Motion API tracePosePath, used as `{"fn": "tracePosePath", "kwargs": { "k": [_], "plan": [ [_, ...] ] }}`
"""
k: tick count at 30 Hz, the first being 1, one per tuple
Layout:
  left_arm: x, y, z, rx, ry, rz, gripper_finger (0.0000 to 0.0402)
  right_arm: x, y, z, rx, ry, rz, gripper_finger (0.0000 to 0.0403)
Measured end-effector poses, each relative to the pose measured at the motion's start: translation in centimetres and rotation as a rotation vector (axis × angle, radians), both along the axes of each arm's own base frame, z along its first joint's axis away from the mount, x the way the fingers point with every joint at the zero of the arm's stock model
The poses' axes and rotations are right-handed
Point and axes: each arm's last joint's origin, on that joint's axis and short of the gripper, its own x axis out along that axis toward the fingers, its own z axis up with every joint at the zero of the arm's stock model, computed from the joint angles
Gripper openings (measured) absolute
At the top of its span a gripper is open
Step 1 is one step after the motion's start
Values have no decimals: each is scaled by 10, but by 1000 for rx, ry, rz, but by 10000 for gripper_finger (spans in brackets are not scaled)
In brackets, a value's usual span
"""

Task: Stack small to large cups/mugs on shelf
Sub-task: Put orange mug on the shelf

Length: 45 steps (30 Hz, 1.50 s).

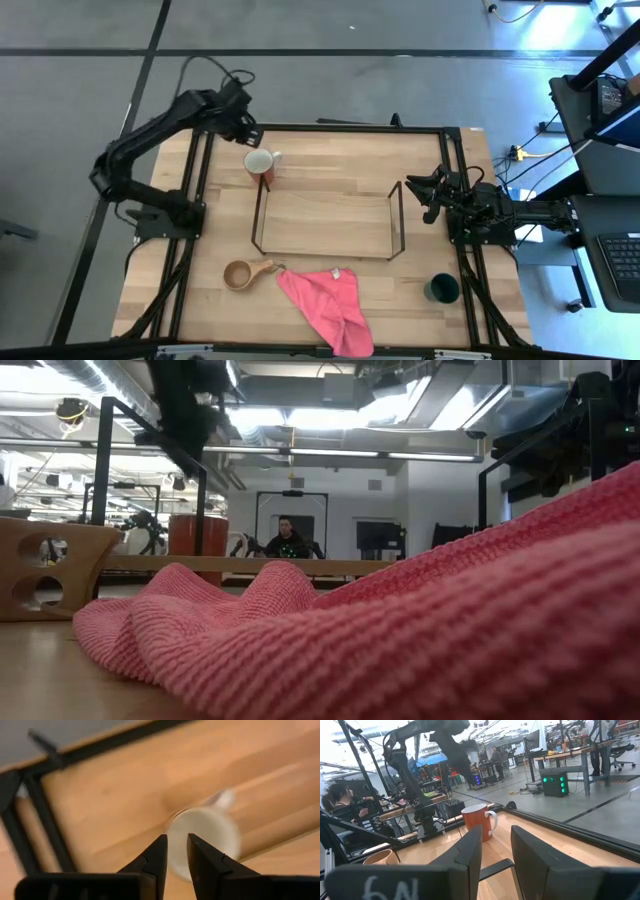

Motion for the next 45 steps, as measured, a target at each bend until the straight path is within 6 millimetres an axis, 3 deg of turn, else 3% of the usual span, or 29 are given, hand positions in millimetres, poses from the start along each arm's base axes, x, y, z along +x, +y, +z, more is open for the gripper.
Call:
{"fn": "tracePosePath", "kwargs": {
  "k": [7, 18, 25, 33, 45],
  "plan": [
    [5, 3, -18, -25, 231, -98, 69, 0, 0, 0, 1, 0, 0, 106],
    [20, -2, -18, 11, 180, -194, 69, 0, 0, 0, 1, 0, 0, 106],
    [21, -1, -21, -2, 172, -198, 69, 0, 0, 0, 1, -1, 0, 106],
    [20, -4, -41, -34, 209, -222, 69, 0, 0, 0, 0, 0, 0, 106],
    [23, -2, -40, 8, 190, -190, 69, 0, 0, 0, 0, 0, 0, 106]
  ]
}}
